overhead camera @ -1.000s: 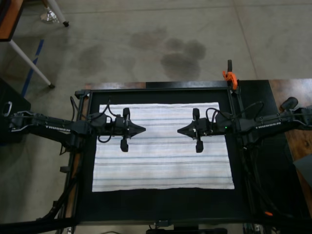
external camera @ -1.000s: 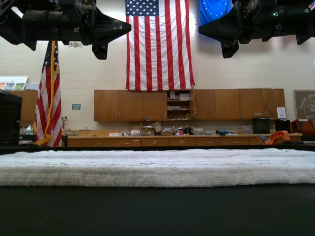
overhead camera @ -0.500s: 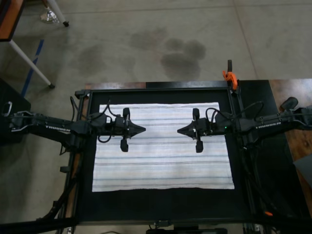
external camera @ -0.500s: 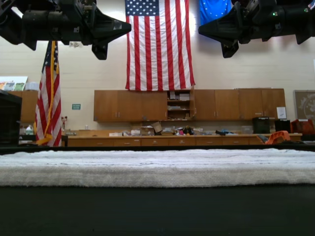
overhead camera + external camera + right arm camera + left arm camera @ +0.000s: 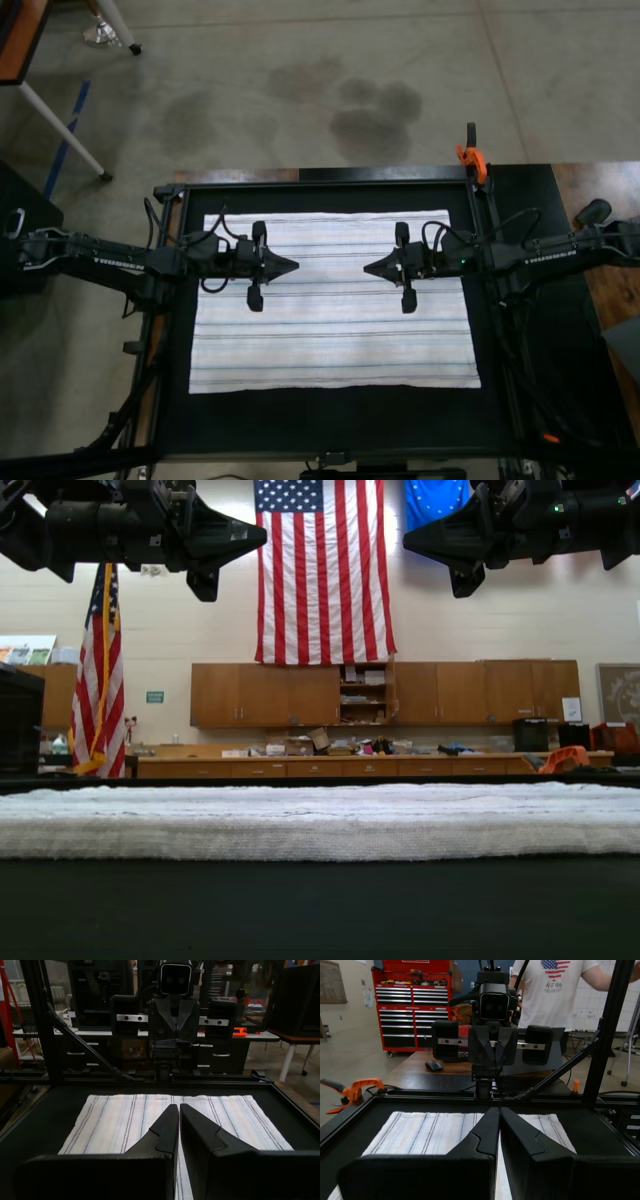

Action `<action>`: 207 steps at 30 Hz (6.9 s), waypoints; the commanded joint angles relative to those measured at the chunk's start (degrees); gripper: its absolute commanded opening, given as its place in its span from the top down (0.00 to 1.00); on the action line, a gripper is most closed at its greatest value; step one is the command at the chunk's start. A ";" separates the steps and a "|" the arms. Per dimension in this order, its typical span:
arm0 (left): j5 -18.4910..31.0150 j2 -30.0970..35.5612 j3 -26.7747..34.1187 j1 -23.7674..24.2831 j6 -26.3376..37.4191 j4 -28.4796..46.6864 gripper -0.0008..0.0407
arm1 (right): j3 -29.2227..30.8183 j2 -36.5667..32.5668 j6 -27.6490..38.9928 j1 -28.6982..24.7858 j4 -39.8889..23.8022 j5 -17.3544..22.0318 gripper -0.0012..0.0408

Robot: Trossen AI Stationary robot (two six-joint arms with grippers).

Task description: Fold the towel

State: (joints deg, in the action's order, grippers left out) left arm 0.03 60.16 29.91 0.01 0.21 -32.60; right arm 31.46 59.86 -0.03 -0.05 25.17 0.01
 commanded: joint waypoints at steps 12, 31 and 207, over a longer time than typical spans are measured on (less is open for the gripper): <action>0.00 0.02 0.00 0.00 -0.02 -0.02 0.98 | -0.02 0.02 0.02 -0.11 0.07 0.02 0.97; 0.00 0.02 0.00 0.00 -0.02 -0.02 0.98 | -0.02 0.02 5.92 -0.11 -8.20 5.77 0.97; 0.00 -3.34 0.00 0.00 3.45 -0.48 0.98 | -1.03 2.89 56.63 -7.43 -28.06 25.44 0.97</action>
State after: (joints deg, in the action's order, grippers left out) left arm 0.03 56.97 29.91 0.03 3.68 -33.15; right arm 30.48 61.25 56.64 -7.86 -4.97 25.41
